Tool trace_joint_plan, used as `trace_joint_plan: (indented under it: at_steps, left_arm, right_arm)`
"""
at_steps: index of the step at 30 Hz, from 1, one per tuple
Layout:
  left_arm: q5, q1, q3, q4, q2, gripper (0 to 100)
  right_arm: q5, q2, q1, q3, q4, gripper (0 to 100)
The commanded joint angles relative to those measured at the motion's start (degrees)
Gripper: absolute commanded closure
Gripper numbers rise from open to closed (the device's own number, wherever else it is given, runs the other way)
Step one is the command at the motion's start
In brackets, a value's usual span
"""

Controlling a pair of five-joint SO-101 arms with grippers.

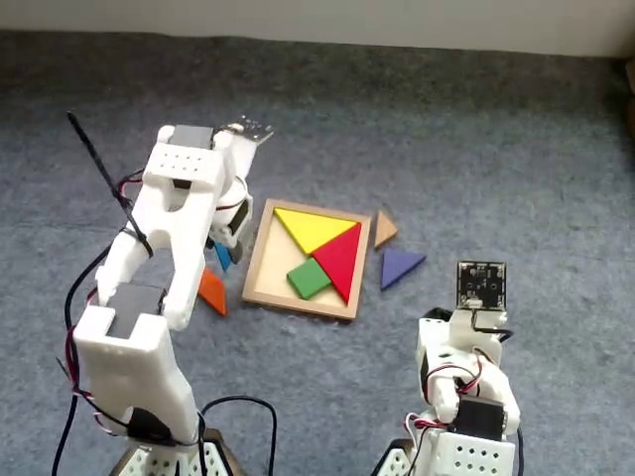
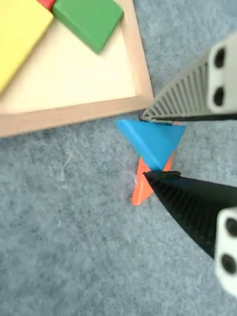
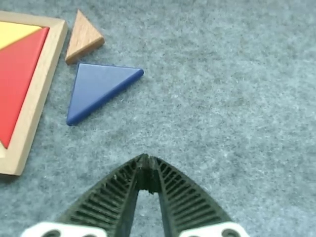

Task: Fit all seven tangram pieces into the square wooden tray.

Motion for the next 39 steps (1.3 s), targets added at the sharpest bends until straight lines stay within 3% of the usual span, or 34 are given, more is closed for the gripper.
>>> trace_joint_plan:
  at_steps: [1,7,14,20,29,39]
  left_arm:
    - [-2.4,5.1,-1.1,2.8,-4.4,86]
    - [-4.8,13.5,-1.5,2.7,-4.4,86]
    - [-14.2,21.1,-1.1,2.7,-4.3,86]
    - [-19.6,24.0,-1.1,2.7,-3.9,86]
    - [-19.3,27.1,-1.8,-1.4,4.7,81]
    - [-19.3,26.7,-6.4,-1.7,4.7,81]
  right_arm:
    - [-0.4,-0.1,1.0,7.8,-1.2,99.2]
    - [-0.4,-0.1,1.0,7.8,-1.2,99.2]
    - [-0.4,-0.1,1.0,7.8,-1.2,99.2]
    - [-0.4,-0.1,1.0,7.8,-1.2,99.2]
    - [-0.4,-0.1,1.0,7.8,-1.2,99.2]
    - [-0.4,-0.1,1.0,7.8,-1.3,99.2]
